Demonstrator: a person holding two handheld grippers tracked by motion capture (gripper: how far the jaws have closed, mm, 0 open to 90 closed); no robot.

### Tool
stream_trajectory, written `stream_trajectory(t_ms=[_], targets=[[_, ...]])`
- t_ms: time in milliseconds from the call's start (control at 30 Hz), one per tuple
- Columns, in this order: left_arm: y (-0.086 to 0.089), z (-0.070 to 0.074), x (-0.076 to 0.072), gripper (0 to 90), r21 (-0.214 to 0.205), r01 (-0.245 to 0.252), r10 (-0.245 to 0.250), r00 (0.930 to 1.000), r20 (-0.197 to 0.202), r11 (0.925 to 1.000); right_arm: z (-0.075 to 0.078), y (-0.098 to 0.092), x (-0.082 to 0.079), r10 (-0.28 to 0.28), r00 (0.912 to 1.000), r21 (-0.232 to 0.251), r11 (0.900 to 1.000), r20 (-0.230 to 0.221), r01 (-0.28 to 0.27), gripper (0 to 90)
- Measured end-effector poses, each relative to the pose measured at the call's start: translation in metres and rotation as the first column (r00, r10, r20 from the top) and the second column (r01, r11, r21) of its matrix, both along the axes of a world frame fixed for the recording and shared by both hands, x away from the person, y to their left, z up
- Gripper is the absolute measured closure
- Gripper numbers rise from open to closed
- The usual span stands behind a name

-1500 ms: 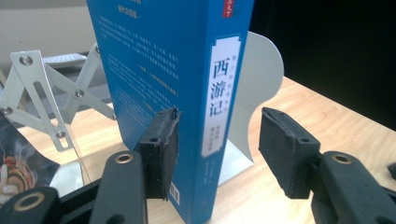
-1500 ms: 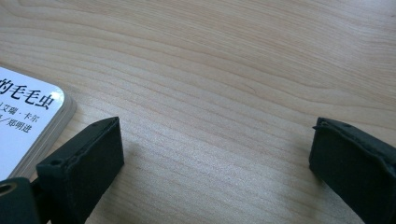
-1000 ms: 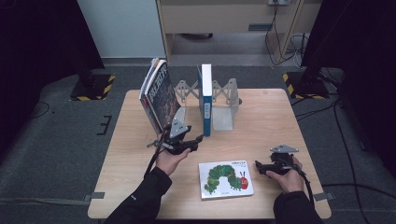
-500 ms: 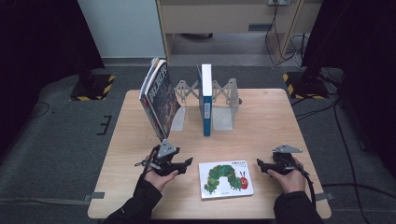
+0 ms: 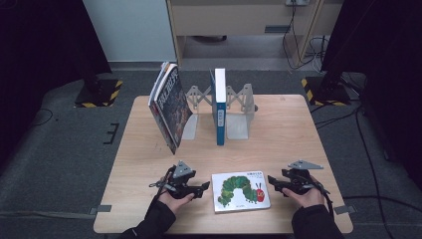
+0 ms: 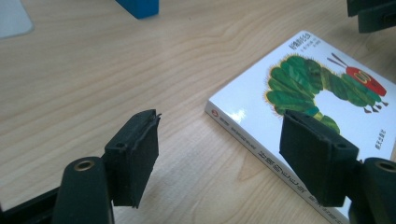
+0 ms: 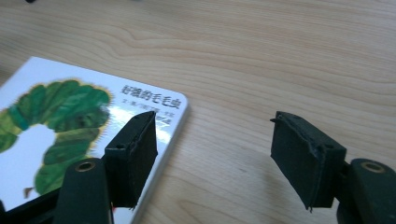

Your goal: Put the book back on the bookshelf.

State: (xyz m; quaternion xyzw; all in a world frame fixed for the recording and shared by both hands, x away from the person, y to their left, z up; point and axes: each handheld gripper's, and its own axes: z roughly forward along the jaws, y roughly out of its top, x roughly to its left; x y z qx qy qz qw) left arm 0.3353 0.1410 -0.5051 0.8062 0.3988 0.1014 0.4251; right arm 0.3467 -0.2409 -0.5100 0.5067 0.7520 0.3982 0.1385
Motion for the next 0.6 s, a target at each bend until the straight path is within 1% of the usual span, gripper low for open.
stream_trajectory(t_ms=[33, 133, 200, 267, 367, 400, 433, 533, 600], targets=[[-0.002, -0.001, 0.000, 27.1, 0.001, 0.004, -0.004, 1.0000, -0.004, 1.0000, 0.000, 0.002, -0.001, 0.007, 0.9999, 0.016, 0.9999, -0.007, -0.007, 31.4], [-0.010, -0.005, -0.001, 26.9, 0.011, 0.019, -0.019, 0.9997, -0.016, 0.9998, -0.002, 0.009, 0.000, 0.035, 0.9990, 0.036, 0.9988, -0.028, -0.034, 32.4], [-0.014, -0.009, 0.000, 26.9, 0.021, 0.034, -0.034, 0.9990, -0.029, 0.9992, -0.004, 0.014, 0.000, 0.057, 0.9976, 0.038, 0.9978, -0.038, -0.055, 33.3], [-0.018, -0.012, 0.000, 27.1, 0.030, 0.046, -0.045, 0.9982, -0.039, 0.9985, -0.006, 0.019, 0.000, 0.075, 0.9954, 0.041, 0.9965, -0.059, -0.072, 33.5], [-0.023, -0.018, 0.002, 27.2, 0.046, 0.053, -0.051, 0.9974, -0.051, 0.9976, -0.008, 0.024, 0.000, 0.093, 0.9926, 0.045, 0.9949, -0.077, -0.090, 34.7], [-0.024, -0.020, 0.002, 27.2, 0.047, 0.055, -0.053, 0.9970, -0.057, 0.9974, -0.008, 0.025, 0.000, 0.095, 0.9923, 0.050, 0.9946, -0.079, -0.091, 34.9], [-0.025, -0.021, 0.002, 26.6, 0.037, 0.057, -0.055, 0.9967, -0.060, 0.9977, -0.008, 0.026, 0.000, 0.098, 0.9913, 0.058, 0.9940, -0.088, -0.093, 35.7], [-0.027, -0.021, 0.002, 26.7, 0.037, 0.062, -0.060, 0.9966, -0.057, 0.9974, -0.010, 0.028, 0.001, 0.107, 0.9894, 0.062, 0.9929, -0.098, -0.102, 36.7], [-0.027, -0.021, 0.002, 26.5, 0.034, 0.063, -0.061, 0.9964, -0.059, 0.9974, -0.011, 0.029, 0.001, 0.109, 0.9872, 0.074, 0.9921, -0.117, -0.101, 37.6]])
